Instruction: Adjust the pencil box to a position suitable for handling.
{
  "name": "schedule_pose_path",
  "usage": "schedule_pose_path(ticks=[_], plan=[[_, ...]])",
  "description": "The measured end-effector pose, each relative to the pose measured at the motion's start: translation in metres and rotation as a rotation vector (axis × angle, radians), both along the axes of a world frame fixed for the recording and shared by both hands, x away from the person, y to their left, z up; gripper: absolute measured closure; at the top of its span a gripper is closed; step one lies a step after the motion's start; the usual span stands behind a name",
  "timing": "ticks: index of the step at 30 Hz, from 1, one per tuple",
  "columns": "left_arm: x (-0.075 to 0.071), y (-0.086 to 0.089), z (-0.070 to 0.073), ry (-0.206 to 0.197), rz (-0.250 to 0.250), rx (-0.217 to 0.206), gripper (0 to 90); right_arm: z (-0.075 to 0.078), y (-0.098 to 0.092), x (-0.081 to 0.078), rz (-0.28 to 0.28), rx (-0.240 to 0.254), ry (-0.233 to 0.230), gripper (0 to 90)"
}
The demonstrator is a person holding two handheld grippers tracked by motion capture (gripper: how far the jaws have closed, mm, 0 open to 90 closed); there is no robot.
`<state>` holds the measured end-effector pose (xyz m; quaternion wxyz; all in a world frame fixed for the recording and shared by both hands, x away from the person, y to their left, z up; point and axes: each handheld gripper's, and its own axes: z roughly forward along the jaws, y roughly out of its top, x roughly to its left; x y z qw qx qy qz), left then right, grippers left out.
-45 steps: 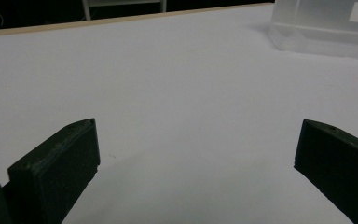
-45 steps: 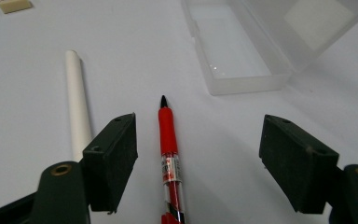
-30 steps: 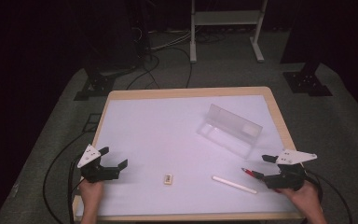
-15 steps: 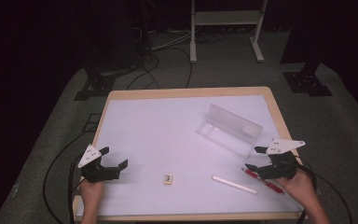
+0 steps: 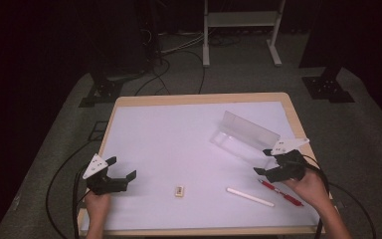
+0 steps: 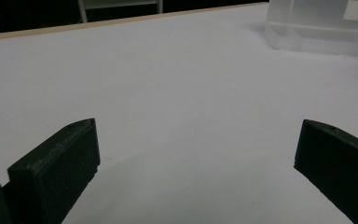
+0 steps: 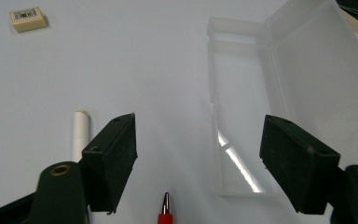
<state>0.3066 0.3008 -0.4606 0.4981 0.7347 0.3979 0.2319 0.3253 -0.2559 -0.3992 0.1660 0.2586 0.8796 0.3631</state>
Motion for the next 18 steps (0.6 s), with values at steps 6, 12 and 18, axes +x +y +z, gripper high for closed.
schedule_pose_path(ticks=[6, 12, 18], plan=[[0.0, 0.001, 0.0, 0.002, 0.0, -0.008, 0.0, 0.0, 0.015, 0.017, 0.032, -0.058, 0.04, 26.4], [0.0, 0.001, 0.0, 0.001, 0.003, -0.007, 0.0, 0.001, 0.017, 0.028, 0.031, -0.037, 0.071, 26.5], [0.0, 0.001, 0.0, 0.001, 0.002, -0.007, 0.0, 0.004, 0.02, 0.039, 0.033, -0.037, 0.085, 26.7]])
